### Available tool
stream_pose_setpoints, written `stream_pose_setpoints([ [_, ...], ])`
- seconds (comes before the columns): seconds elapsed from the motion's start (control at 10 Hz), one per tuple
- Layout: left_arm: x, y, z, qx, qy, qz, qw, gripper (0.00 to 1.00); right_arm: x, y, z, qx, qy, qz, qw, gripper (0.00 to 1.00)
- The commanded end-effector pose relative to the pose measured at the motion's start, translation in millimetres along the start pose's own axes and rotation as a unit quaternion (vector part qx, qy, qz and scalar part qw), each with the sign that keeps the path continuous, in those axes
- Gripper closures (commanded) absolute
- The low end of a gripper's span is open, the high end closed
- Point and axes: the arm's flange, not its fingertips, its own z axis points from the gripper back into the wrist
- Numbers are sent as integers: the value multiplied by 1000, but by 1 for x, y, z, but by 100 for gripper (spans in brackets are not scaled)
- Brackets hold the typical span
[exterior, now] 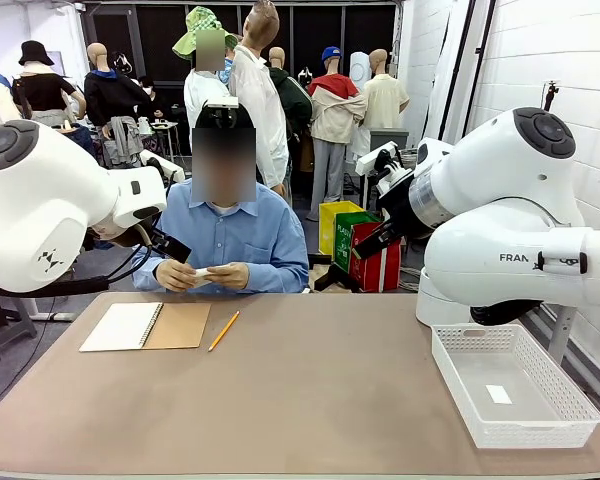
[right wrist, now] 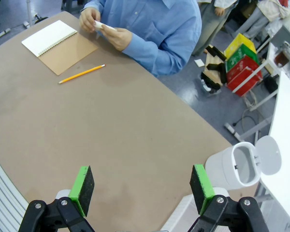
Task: Sort the paper based on its condition.
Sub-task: If a person hands you a paper, place it in the Organizing basket , and if it's crumpled, put it in the Trash can.
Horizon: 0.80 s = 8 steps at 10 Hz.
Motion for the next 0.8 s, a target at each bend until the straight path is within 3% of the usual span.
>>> stream_pose_setpoints([
  [0.0,0,1,-1,3,-2,-6,1000,0,0,1,0,-2,1,1,1000,0],
  [0.7,0,1,-1,3,-2,-6,1000,0,0,1,0,-2,1,1,1000,0],
])
